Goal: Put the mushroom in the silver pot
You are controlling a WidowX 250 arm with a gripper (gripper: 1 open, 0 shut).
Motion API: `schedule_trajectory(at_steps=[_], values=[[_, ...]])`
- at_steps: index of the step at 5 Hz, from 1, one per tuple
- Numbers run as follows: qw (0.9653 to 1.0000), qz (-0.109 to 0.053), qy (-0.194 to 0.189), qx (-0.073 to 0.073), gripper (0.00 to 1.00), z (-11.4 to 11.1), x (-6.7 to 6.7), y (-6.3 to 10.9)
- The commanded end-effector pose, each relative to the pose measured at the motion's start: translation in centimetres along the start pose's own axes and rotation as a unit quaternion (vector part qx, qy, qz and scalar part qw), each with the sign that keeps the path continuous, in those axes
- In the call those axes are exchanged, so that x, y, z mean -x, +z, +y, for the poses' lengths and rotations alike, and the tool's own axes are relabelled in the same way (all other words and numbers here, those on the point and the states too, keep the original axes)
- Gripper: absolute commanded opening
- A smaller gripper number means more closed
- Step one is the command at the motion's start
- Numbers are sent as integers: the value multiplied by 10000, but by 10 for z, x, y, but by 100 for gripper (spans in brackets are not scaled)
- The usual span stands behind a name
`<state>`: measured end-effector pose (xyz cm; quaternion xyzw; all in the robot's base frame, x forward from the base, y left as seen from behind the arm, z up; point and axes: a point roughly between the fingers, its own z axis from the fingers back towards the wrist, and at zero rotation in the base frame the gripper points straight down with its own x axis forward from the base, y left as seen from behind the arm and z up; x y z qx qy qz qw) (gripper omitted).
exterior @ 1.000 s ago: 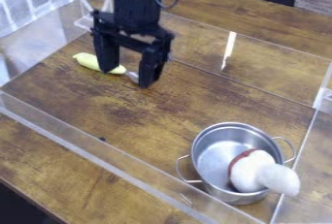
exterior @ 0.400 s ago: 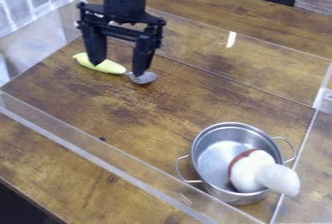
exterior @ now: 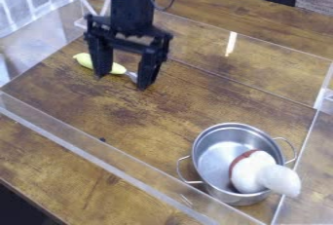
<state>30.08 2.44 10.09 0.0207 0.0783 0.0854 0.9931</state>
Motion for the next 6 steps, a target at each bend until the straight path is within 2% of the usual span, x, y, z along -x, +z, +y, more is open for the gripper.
schedule_trajectory(at_steps=[1,3,5,6], values=[[9989,-416,-191,47,100,-1,-1,10],[9981,-559,-255,109,100,7,-22,9],[9985,-526,-126,112,100,14,-26,13],[9980,-490,-388,86,100,3,-25,7]])
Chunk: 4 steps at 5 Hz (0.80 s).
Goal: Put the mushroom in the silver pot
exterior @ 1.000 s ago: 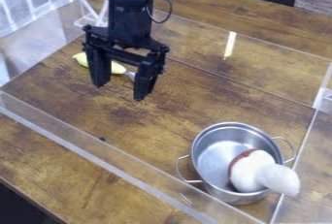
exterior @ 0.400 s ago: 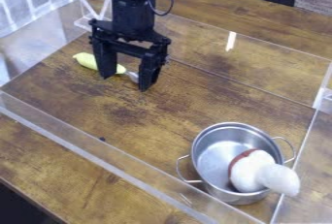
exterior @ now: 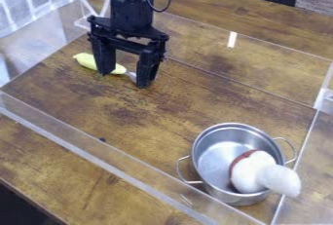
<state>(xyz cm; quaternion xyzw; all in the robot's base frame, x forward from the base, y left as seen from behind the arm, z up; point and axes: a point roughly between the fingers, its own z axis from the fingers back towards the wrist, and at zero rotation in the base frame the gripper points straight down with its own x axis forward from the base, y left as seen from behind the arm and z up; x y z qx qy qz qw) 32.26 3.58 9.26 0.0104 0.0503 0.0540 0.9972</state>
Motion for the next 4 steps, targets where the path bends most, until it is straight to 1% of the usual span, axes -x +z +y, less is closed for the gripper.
schedule_trajectory(at_steps=[1,2,3,4], values=[[9994,-159,-315,-46,100,-14,-1,4],[9995,-161,-281,-43,100,-11,3,11],[9997,-158,-165,-23,100,0,3,16],[9998,-167,-84,-5,100,2,3,18]])
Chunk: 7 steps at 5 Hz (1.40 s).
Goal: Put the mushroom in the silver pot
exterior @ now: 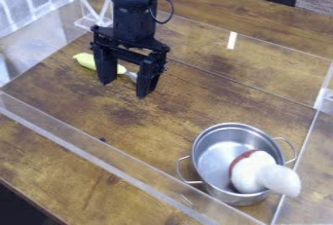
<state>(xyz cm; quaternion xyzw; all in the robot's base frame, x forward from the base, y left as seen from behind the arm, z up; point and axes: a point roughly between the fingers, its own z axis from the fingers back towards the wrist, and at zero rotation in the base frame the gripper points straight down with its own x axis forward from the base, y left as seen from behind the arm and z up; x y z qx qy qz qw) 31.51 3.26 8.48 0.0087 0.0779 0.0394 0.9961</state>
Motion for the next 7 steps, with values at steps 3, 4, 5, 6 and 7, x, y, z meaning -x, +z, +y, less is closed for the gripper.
schedule_trajectory(at_steps=[3,4,5,6,7], values=[[9982,-408,-433,12,100,5,-5,13],[9976,-352,-589,5,100,-2,-5,6],[9981,-311,-532,17,100,7,-9,9],[9989,-314,-355,20,100,20,-11,16],[9983,-316,-498,15,100,24,-12,15]])
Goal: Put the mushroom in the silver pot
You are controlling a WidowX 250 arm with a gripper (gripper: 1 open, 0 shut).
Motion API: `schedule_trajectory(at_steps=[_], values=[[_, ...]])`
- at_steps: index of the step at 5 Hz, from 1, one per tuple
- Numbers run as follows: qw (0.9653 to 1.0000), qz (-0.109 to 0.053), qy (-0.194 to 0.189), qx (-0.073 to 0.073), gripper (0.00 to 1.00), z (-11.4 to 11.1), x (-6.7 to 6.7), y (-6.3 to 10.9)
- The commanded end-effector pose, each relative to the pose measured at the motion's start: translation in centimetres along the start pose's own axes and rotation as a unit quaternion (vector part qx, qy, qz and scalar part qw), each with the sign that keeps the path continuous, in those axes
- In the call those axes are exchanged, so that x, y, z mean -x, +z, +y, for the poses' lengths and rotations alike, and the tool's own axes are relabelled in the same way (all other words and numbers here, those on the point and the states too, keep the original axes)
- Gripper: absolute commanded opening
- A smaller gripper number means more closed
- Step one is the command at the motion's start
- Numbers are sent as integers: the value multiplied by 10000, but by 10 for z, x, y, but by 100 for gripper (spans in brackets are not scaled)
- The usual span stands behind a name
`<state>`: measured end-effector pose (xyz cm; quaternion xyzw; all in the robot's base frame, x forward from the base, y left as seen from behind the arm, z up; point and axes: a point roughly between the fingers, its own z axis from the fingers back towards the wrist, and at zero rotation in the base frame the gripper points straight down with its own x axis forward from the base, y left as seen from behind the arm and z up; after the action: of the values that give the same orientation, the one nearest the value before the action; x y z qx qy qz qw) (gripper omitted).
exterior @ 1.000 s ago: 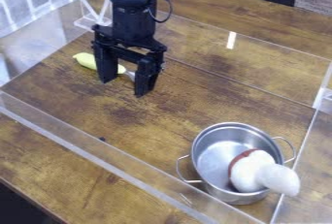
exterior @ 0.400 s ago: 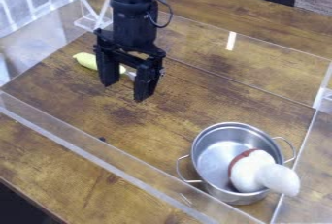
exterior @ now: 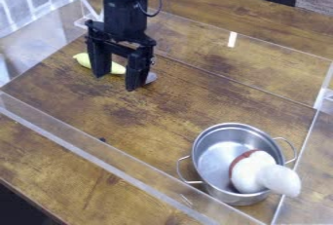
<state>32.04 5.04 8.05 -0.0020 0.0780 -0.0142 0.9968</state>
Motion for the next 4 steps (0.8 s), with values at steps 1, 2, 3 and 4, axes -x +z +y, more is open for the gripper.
schedule_trajectory(at_steps=[1,2,3,4], values=[[9995,-261,-170,-110,100,8,-8,11],[9993,-248,-253,-131,100,9,-12,7],[9995,-226,191,-63,100,11,-16,4],[9987,-222,464,5,100,14,-18,4]])
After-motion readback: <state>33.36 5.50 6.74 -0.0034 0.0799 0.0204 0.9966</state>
